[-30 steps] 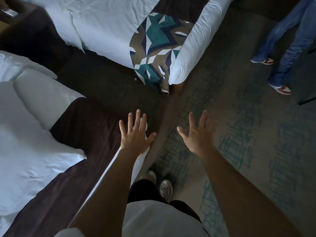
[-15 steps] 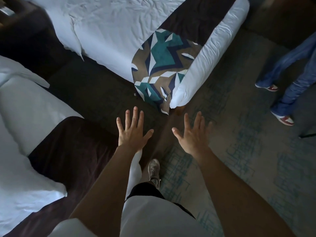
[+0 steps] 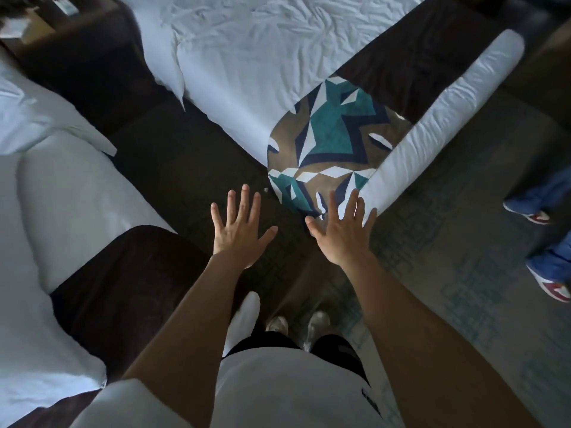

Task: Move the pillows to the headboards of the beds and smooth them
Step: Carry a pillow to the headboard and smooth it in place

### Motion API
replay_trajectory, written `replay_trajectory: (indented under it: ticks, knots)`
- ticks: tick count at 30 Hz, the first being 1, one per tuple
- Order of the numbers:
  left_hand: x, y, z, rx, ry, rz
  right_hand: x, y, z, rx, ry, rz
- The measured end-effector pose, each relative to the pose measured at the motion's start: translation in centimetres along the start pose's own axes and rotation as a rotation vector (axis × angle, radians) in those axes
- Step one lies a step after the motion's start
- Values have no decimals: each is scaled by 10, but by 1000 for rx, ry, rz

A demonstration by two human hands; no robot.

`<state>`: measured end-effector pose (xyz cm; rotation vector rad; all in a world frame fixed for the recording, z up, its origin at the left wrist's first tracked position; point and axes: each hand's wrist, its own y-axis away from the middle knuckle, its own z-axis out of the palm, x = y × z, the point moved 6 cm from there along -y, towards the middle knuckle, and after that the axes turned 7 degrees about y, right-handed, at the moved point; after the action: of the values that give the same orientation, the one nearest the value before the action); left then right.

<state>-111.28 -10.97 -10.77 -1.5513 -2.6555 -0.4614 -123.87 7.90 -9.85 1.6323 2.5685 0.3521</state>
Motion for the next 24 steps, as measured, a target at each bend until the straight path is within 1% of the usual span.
replay_trajectory:
  ticks: [4, 13, 16, 20, 24]
  knots:
    - [-6, -30, -1, 21, 11, -61, -12, -43, -4, -8, 11, -62]
    - [-2, -107, -7, 35, 76, -248, -40, -159, -23, 13, 114, -269]
    - [-5, -134, -14, 60, 118, -347, -51, -202, -39, 10, 158, -362]
    - [-13, -154, -27, 100, 170, -459, -75, -249, -59, -14, 193, -497]
    - [-32, -156, -34, 118, 199, -560, -114, -281, -72, -11, 225, -617]
